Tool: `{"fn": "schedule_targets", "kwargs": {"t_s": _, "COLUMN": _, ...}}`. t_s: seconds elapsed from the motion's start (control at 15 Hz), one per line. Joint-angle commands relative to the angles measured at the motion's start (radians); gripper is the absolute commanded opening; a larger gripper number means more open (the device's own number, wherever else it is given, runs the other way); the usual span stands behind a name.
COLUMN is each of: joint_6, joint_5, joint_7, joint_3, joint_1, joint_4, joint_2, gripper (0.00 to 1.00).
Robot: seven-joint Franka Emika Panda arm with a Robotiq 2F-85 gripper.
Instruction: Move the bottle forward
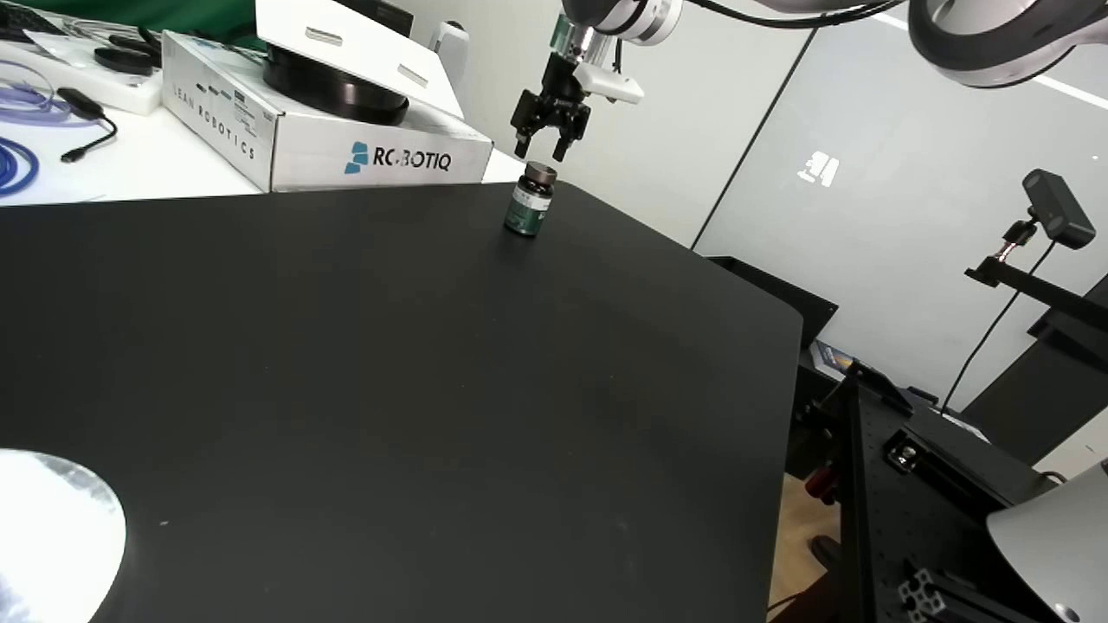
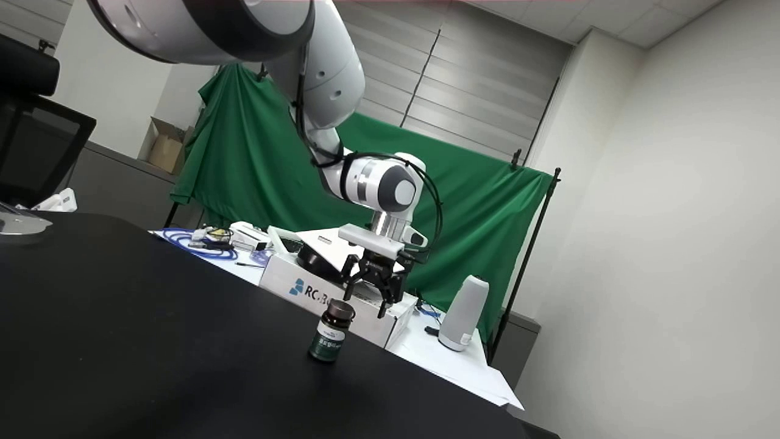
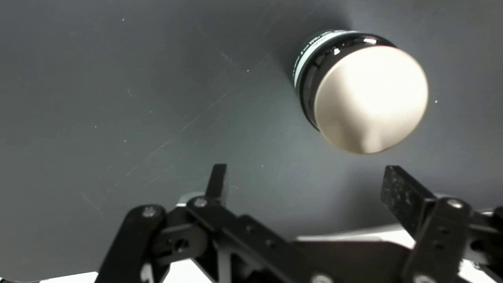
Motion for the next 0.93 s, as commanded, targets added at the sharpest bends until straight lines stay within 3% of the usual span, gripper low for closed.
{"fn": "schedule_targets", "kwargs": {"t_s": 0.0, "joint_6": 0.054, "joint_5": 0.015, "joint_7": 0.154, "joint_3": -0.027, "joint_1": 0.021, "joint_4": -0.111, "joint_2": -0.063, "gripper": 1.0}}
{"fn": "schedule_targets", "kwargs": {"t_s": 0.53, "joint_6": 0.166, "joint_5": 0.037, "joint_7": 0.46, "joint_3": -0.041, "joint_1": 0.078, "joint_4": -0.277, "joint_2": -0.135, "gripper": 1.0}}
{"fn": "schedule_targets", "kwargs": {"t_s": 0.87, "joint_6": 0.163, "joint_5": 0.036, "joint_7": 0.533, "joint_3": -0.041, "joint_1": 0.101, "joint_4": -0.38, "joint_2": -0.199, "gripper": 1.0}}
